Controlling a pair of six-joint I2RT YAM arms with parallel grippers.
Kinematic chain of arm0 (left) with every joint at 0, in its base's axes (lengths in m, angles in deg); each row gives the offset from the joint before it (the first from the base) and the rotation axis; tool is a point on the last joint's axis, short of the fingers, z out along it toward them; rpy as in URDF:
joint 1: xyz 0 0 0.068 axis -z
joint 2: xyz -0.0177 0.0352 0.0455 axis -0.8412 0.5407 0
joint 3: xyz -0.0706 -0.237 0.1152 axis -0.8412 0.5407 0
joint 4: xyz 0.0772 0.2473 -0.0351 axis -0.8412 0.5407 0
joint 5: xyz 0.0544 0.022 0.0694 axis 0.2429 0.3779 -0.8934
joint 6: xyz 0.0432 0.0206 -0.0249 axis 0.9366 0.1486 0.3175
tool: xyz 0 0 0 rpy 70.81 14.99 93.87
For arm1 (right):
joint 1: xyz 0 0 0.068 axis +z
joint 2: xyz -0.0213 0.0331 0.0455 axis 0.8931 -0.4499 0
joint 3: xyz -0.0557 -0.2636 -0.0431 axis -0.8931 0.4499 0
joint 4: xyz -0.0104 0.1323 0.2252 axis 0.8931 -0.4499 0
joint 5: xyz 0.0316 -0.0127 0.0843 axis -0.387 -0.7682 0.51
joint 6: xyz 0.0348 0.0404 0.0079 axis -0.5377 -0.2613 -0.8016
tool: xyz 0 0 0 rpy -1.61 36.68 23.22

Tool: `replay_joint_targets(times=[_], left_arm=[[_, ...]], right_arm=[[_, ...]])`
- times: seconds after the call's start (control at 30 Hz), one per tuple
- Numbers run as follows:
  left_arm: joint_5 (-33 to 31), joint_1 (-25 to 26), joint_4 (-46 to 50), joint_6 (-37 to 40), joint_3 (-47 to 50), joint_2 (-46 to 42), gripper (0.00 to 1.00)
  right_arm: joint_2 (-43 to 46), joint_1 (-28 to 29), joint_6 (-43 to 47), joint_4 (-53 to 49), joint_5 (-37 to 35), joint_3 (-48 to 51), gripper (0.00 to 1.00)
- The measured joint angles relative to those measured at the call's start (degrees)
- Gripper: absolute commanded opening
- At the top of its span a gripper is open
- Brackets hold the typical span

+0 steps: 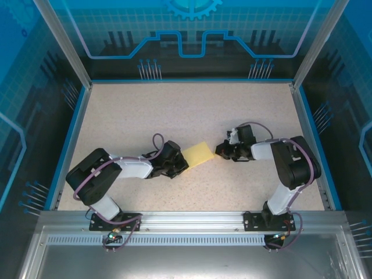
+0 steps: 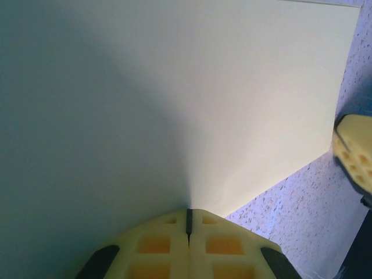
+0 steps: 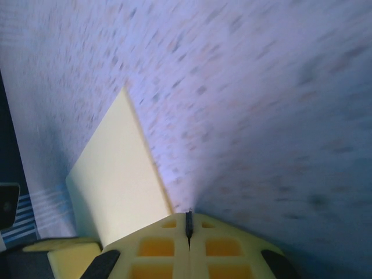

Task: Fold a paper plane with a square sheet of paper (pick it up from the middle)
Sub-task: First fold in half a square sheet of paper at the center of the table.

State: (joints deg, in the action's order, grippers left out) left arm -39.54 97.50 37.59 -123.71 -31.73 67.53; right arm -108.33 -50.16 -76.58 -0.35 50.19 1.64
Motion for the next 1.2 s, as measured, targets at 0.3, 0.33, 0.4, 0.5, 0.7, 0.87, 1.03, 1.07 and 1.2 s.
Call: replay_joint_targets(times=[0.3, 0.33, 0.4, 0.5, 0.7, 0.87, 1.03, 1.07, 1.2], left_arm=[[0.39, -0.17, 2.16, 3.17, -1.27, -0.02, 0.00], [0.37, -0.26, 3.30, 4.37, -1.84, -0.02, 0.00], [0.35, -0.50, 6.14, 7.50, -3.30, 0.15, 0.00], [0.02, -1.29, 11.80, 14.78, -6.99, 1.27, 0.00], [-0.63, -4.55, 18.82, 29.79, -12.35, 3.10, 0.00], [2.49, -4.92, 18.29, 32.89, -13.92, 2.84, 0.00], [3.56, -4.00, 14.14, 24.26, -13.03, 0.42, 0.00], [3.32, -3.28, 12.48, 21.11, -12.35, -0.20, 0.00], [1.14, 1.01, 7.39, 10.73, -9.62, -0.37, 0.00]], right_arm=[[10.12, 1.73, 1.88, -5.81, -2.16, -0.55, 0.00], [10.67, 3.21, 1.86, -5.81, -2.14, -0.94, 0.00], [10.12, 6.05, 1.40, -5.55, -2.12, -1.88, 0.00], [7.06, 8.83, 0.39, -5.33, -2.12, -3.43, 0.00], [0.42, 11.69, -2.29, -4.57, -3.54, -7.02, 0.00], [-2.75, 13.64, -5.31, -2.93, -4.72, -8.48, 0.00], [-4.07, 14.01, -7.06, -2.82, -5.18, -8.50, 0.00], [-4.39, 14.01, -7.26, -2.82, -5.22, -8.50, 0.00], [-5.03, 14.01, -8.33, -2.29, -5.40, -8.37, 0.00]])
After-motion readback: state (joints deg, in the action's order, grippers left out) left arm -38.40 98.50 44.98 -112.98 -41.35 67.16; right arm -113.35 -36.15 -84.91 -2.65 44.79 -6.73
